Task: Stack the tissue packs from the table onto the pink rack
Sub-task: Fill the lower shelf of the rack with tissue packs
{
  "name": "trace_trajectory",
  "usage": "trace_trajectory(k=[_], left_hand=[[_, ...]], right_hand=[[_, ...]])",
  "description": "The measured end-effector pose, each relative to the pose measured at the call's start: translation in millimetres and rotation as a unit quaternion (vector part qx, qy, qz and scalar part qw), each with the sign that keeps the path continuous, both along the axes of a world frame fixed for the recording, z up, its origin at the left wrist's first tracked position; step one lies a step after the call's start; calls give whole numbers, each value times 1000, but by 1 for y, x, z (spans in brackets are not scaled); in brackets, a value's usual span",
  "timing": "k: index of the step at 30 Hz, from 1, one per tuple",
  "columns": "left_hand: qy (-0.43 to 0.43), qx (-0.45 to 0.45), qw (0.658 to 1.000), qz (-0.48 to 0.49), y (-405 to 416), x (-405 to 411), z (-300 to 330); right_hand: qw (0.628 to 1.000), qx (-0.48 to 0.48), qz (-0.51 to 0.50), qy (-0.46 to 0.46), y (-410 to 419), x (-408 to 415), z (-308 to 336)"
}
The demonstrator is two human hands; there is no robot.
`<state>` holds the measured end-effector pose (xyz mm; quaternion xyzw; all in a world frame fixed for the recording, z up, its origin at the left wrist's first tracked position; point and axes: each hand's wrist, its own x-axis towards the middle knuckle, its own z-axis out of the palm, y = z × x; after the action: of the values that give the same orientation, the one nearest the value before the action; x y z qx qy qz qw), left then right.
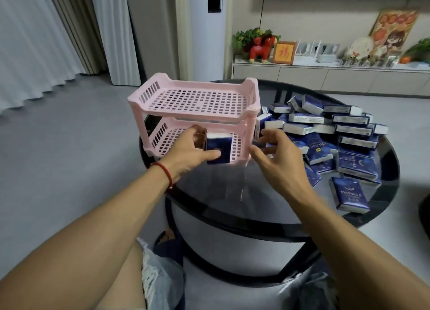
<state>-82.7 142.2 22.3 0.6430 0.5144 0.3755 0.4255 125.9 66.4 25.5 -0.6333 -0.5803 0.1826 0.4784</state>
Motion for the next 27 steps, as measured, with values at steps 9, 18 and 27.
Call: trace_trajectory(k=[9, 18, 27], left_hand=[[68, 0, 998, 13, 81, 46, -26], [67, 39, 996, -42, 106, 51, -36], [118, 59, 991, -31, 111, 59, -47]], right_hand=[[996, -56, 20, -73, 41, 6, -11], [994, -62, 24, -84, 48, 10, -17], [995, -52, 17, -84, 45, 8, -15]])
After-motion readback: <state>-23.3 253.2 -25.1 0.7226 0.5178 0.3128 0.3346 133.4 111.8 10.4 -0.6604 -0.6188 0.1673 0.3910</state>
